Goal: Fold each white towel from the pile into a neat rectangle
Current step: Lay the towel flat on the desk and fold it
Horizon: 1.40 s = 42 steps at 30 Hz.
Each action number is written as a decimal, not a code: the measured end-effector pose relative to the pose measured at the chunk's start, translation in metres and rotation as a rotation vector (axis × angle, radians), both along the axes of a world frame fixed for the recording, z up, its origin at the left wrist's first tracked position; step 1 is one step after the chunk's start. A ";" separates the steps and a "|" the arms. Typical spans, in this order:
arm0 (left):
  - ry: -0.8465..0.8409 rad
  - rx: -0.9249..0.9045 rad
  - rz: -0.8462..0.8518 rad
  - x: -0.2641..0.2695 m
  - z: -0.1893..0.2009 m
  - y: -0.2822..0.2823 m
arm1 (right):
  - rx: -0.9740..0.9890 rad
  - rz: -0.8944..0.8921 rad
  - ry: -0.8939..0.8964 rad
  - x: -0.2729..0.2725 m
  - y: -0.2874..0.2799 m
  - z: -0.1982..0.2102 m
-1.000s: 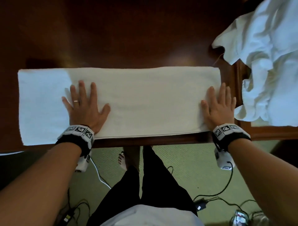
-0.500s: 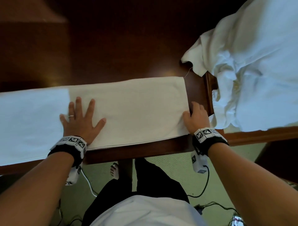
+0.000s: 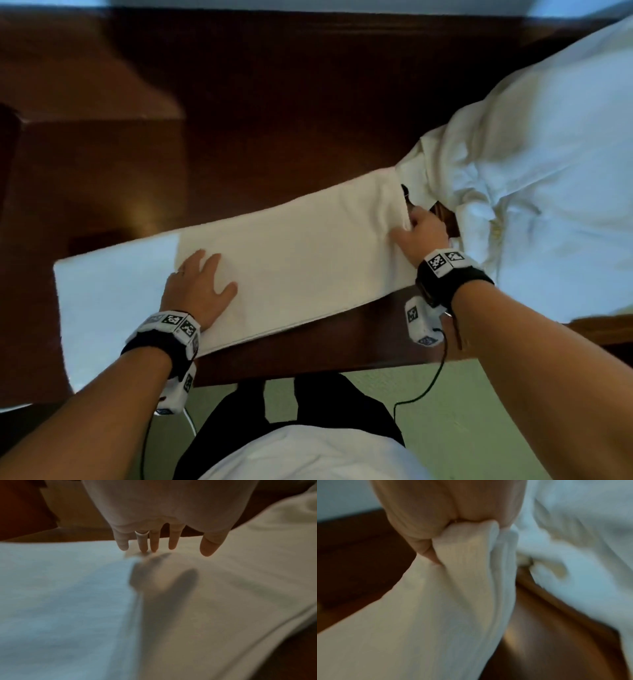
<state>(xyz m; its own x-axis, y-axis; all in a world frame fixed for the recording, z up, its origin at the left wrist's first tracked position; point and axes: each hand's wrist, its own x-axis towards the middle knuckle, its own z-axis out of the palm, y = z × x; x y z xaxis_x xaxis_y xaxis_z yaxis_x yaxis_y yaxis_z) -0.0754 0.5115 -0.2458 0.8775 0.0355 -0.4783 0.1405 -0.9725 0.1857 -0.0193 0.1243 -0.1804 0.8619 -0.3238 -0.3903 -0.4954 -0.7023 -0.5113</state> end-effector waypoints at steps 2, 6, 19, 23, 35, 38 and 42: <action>-0.016 0.021 -0.054 0.002 0.004 0.005 | -0.161 0.063 -0.175 0.035 -0.005 0.033; -0.056 0.049 -0.252 0.002 0.012 0.023 | -0.459 0.135 -0.389 0.082 -0.012 0.093; -0.183 0.019 -0.615 0.016 0.031 0.084 | -0.456 0.513 -0.320 -0.053 0.147 0.034; -0.342 -0.087 -0.730 0.025 0.038 0.058 | -0.394 0.558 -0.115 -0.117 0.191 -0.035; -0.466 0.005 -1.141 0.055 0.023 -0.051 | -0.415 0.452 -0.137 -0.141 0.110 -0.044; -0.669 -0.076 -1.148 0.061 0.028 -0.033 | -0.494 0.483 -0.315 -0.146 0.110 -0.036; -0.521 -0.118 -1.220 0.038 0.011 -0.010 | -0.449 0.533 -0.273 -0.173 0.118 -0.057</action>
<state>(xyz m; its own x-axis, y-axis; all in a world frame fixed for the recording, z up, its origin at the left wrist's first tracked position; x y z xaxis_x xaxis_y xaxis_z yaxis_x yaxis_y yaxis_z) -0.0377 0.5015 -0.2352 0.3976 -0.9172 -0.0253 -0.9162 -0.3984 0.0430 -0.1924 0.2421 -0.2376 0.9939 0.0869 -0.0683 0.0739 -0.9818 -0.1750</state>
